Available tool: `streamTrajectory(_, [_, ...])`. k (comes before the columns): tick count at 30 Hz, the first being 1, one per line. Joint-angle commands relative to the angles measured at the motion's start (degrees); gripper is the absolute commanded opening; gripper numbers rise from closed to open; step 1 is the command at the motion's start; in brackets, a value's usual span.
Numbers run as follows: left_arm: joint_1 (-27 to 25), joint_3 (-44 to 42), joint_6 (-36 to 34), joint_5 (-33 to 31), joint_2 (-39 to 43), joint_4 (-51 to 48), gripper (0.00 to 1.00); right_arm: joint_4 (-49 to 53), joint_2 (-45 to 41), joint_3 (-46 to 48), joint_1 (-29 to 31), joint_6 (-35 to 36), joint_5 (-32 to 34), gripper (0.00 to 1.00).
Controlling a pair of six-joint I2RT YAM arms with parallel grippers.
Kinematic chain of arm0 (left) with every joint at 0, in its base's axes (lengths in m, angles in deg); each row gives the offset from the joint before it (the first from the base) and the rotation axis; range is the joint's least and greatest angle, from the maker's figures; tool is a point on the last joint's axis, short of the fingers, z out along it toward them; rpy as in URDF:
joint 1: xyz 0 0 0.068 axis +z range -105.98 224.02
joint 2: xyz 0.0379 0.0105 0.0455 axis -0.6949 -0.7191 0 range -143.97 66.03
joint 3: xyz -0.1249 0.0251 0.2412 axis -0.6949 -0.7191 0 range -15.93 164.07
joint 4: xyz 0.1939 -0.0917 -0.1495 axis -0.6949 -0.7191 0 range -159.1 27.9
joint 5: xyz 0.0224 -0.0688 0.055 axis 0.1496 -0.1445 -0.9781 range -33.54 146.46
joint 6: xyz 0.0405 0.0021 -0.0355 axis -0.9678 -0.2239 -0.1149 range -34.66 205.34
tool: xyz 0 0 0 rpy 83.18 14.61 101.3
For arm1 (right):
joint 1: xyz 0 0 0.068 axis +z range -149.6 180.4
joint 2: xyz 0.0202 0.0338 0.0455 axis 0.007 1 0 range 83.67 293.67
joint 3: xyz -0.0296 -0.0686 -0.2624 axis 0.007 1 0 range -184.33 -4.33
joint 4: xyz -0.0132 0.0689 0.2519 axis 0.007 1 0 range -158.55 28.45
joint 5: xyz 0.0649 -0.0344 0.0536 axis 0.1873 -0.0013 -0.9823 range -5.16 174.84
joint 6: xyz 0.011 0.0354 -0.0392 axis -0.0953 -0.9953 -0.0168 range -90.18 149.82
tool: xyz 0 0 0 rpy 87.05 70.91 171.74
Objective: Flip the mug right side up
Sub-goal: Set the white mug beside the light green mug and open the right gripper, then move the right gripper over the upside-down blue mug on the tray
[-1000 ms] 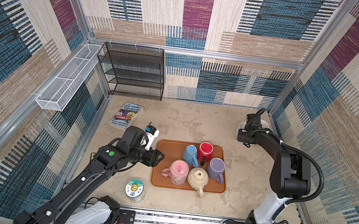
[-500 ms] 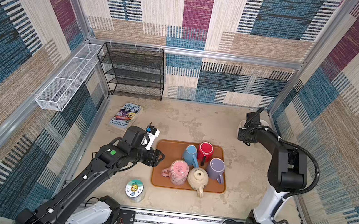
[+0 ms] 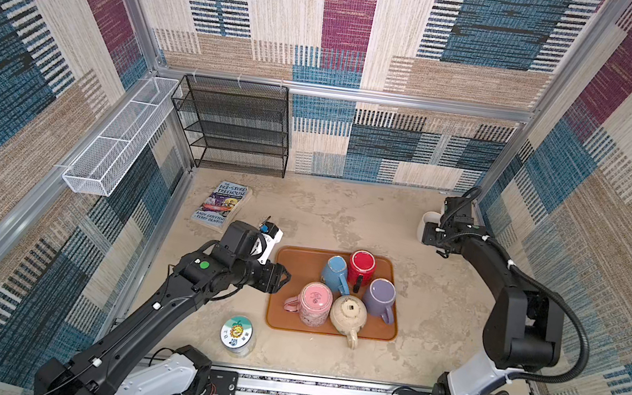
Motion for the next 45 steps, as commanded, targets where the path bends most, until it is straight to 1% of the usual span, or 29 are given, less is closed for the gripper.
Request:
streamTrajectory(1, [-0.04,0.55,-0.3,1.86,-0.69,-0.37,0.67,-0.16,-5.02,2.2,1.56,-1.15,-3.29,0.7])
streamTrajectory(5, [0.0,0.92,-0.03,1.36,-2.01,-0.68,0.66,1.88,-9.99,4.6,7.53,-1.36,-3.85,0.7])
streamTrajectory(12, [0.06,2.96,-0.03,-1.27,-3.9,-1.91,0.66,5.11,-12.97,6.38,19.89,-2.53,-5.11,0.69])
streamTrajectory(18, [0.16,3.93,-0.03,-3.68,-3.86,-3.11,0.66,6.39,-12.9,7.77,28.52,-4.15,-7.2,0.61])
streamTrajectory(24, [0.22,4.38,0.21,-5.34,-3.55,-3.56,0.66,7.16,-12.48,8.72,34.85,-5.79,-7.97,0.53])
streamTrajectory(29, [0.31,4.05,0.75,-5.35,-3.95,-2.84,0.66,7.89,-11.72,8.47,38.03,-6.34,-8.71,0.51])
streamTrajectory(36, [0.52,4.03,0.51,-5.26,-4.65,-2.14,0.66,7.22,-8.86,9.34,41.12,-7.15,-10.23,0.52])
streamTrajectory(45, [1.19,2.73,-0.1,-4.47,-4.5,-1.21,0.66,6.15,-1.66,7.2,42.22,-7.25,-10.21,0.49])
